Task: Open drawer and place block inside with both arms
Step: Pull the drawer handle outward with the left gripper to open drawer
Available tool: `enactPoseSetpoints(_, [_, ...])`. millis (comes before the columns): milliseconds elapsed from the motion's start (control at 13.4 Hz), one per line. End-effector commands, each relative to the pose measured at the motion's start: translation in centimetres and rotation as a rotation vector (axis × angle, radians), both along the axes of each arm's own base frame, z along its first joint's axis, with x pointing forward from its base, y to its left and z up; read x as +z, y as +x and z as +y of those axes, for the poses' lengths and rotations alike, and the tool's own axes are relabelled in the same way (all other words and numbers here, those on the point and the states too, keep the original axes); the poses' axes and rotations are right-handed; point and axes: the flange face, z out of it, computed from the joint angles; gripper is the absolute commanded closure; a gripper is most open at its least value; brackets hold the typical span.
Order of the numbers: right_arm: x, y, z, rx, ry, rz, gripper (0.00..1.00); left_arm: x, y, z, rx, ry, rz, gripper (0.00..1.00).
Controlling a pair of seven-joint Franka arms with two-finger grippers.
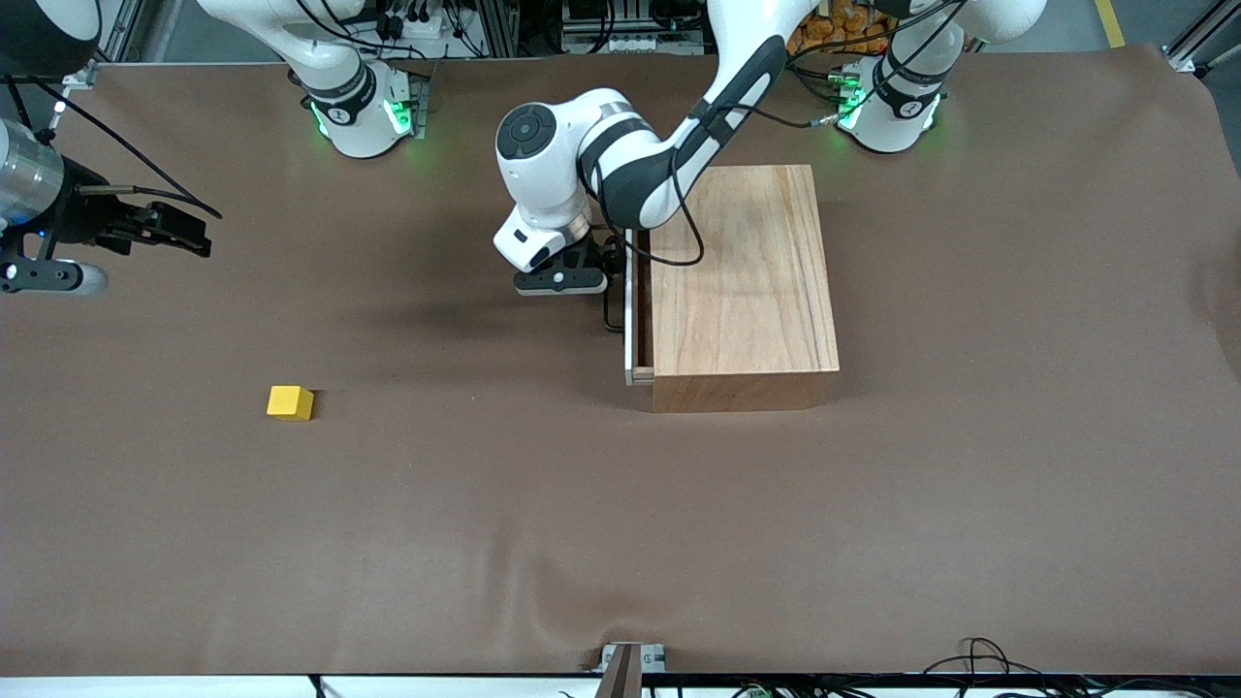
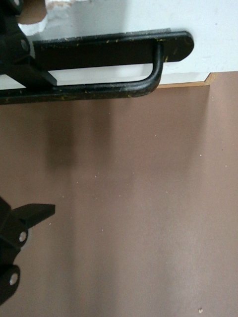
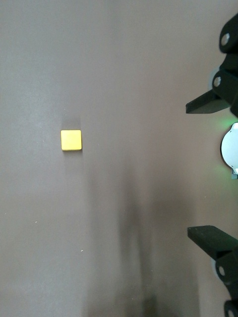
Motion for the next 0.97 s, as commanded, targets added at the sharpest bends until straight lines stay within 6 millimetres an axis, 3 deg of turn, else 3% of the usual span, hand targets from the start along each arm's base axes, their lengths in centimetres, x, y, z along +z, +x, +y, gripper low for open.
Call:
enactPoseSetpoints(0, [-0.5,-0.1,-0.2,-0.015,-0.009,0.0,0.0,0.4,-0.7,-1.5,0.017,-0.054,-0.002,0.0])
enactPoseSetpoints(521, [-1.0,0.8,-0.2,-0.014,-0.011,-0.031,0.0,-0.8,-1.9,-3.0,0.014,-0.097,-0.018,0.0])
enactPoseSetpoints(893, [-1.1,0.6,0.1,-0.011,-0.01,-0.022,0.0,-0.2,-2.5,-4.2,0.001,-0.16,-0.036,0.0])
